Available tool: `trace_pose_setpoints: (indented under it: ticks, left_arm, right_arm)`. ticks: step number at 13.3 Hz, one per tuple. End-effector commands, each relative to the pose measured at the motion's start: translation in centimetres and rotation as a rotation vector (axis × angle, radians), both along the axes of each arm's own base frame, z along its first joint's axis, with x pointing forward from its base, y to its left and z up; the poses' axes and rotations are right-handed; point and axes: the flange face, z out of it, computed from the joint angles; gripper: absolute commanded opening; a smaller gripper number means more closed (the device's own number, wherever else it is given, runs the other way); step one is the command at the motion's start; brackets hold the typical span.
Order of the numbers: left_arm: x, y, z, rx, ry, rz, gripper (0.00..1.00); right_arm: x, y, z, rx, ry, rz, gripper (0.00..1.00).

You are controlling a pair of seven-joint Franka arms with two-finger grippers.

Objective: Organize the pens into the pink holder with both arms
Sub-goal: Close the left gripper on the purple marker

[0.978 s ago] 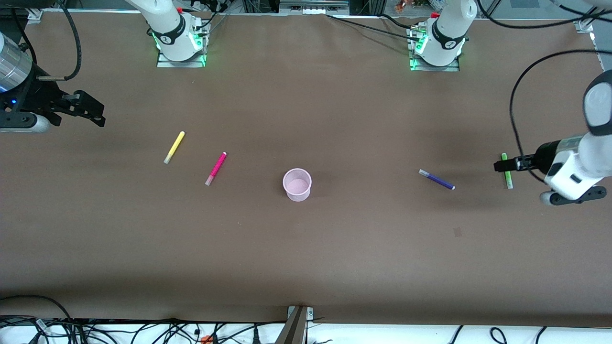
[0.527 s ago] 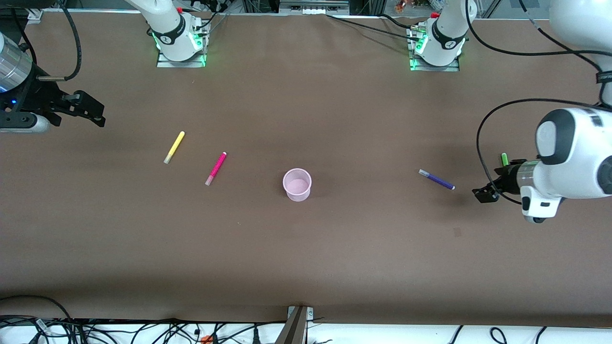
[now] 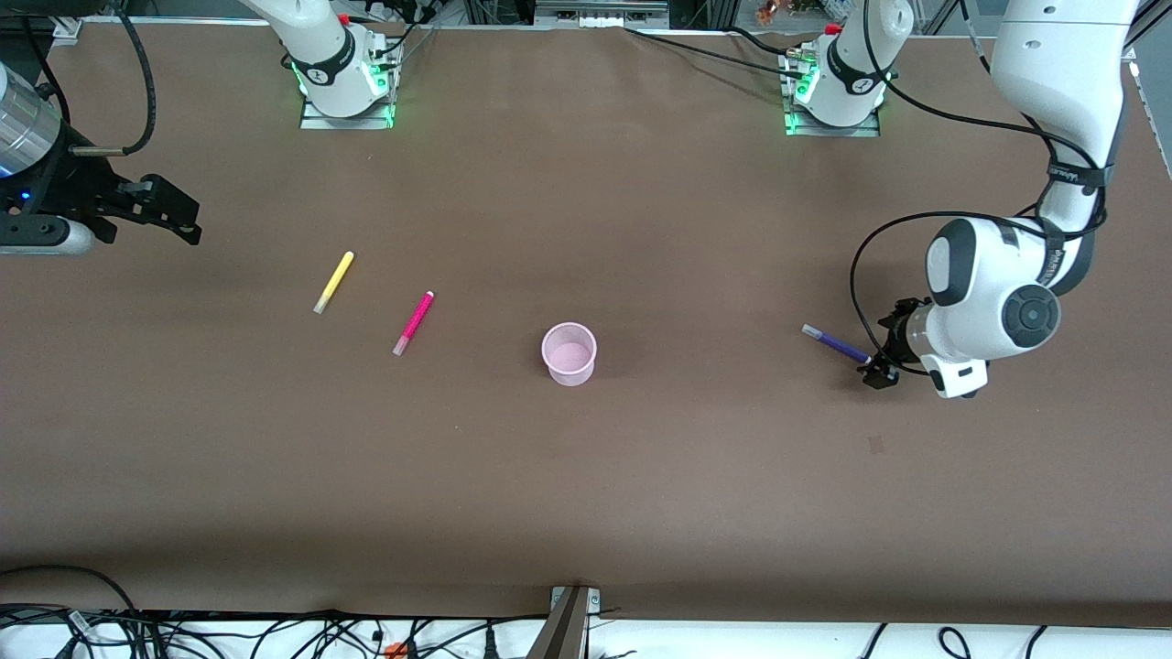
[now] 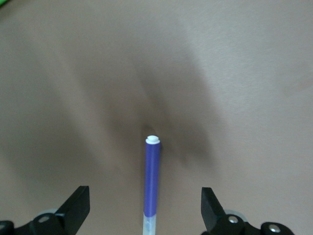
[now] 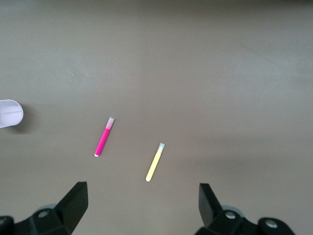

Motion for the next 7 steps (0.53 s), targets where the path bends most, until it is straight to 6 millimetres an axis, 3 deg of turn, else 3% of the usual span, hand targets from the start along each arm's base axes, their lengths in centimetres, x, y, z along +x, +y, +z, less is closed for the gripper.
trace_pose_setpoints:
  ticks: [1,3,7]
  left_arm:
    - [-1.5,0.2,-0.8,0.004,-0.023,0.028,1.00]
    - [-3.2,0.4,-2.7,0.008,-0.066,0.043,1.00]
    - [-3.5,-0.3,-3.8,0.004,-0.089,0.044,1.00]
  right_arm:
    - [0.3,0.1,0.5,-0.014,-0.015,0.002,1.00]
    - [0.3,0.1,0.5,-0.012,-0.015,0.000,1.00]
    - [0.3,0.1,0.5,-0.013,-0.015,-0.001,1.00]
